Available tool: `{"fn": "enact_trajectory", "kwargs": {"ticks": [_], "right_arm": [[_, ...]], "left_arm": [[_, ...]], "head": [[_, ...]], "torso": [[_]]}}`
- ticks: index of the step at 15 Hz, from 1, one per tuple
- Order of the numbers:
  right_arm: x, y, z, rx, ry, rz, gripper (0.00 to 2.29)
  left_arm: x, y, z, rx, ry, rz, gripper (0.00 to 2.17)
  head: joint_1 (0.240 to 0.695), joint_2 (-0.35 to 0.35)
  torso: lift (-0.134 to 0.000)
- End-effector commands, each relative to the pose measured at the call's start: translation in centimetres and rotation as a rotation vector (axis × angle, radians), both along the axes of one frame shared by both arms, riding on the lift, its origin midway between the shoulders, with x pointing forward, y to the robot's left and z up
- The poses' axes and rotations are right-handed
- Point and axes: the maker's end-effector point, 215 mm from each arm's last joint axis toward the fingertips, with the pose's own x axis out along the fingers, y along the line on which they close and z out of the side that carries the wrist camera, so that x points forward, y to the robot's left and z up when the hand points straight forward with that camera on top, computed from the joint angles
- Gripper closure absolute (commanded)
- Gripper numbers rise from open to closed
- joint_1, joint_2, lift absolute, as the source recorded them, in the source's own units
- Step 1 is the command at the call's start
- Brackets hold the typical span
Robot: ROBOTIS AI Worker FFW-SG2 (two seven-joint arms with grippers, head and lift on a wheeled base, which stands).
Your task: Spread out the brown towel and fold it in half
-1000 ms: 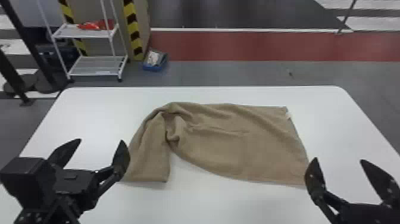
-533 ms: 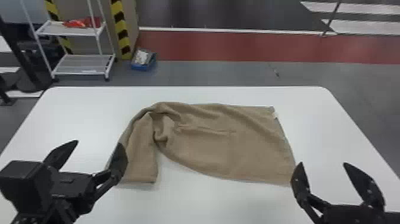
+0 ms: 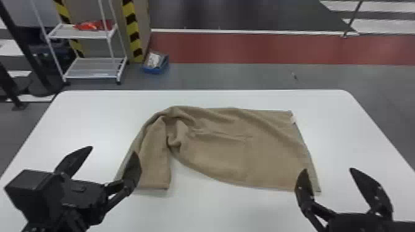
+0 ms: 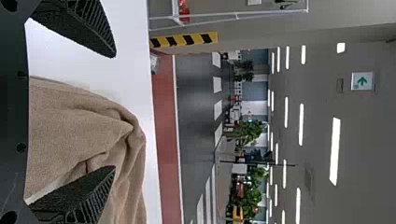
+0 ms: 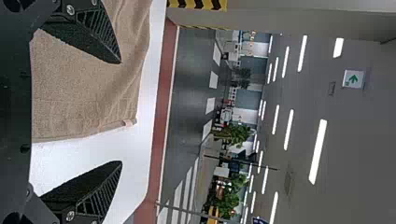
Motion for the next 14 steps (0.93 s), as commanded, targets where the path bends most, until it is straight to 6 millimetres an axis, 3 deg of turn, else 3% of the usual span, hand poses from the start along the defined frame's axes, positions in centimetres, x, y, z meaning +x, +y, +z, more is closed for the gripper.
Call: {"fn": "enact_trajectory", "kwargs": {"ticks": [1, 4, 6, 9, 14], "right_arm": [[0.0, 0.8, 0.3, -0.002, -0.005, 0.013, 0.11], [-0.2, 1.1, 0.2, -0.020, -0.001, 0.018, 0.11], [-0.3, 0.7, 0.1, -0.024, 0.002, 0.012, 0.11], [-0.6, -1.3, -0.2, -0.041, 0.013, -0.017, 0.11], [-1.2, -4.5, -1.4, -0.071, 0.046, -0.067, 0.11]], "left_arm": [[-0.1, -0.2, 0.1, -0.001, 0.000, -0.005, 0.01], [-0.2, -0.6, -0.6, 0.000, 0.015, -0.026, 0.01], [-0.6, -1.8, -2.1, -0.019, 0.056, -0.081, 0.04], [-0.7, -4.5, -4.4, -0.033, 0.112, -0.135, 0.09], [0.4, -7.9, -7.5, -0.026, 0.182, -0.188, 0.14]], "head": [[0.695, -0.027], [0.695, -0.019], [0.695, -0.021], [0.695, -0.050], [0.695, -0.161]], "torso": [[-0.128], [-0.128], [-0.128], [-0.128], [-0.128]]}}
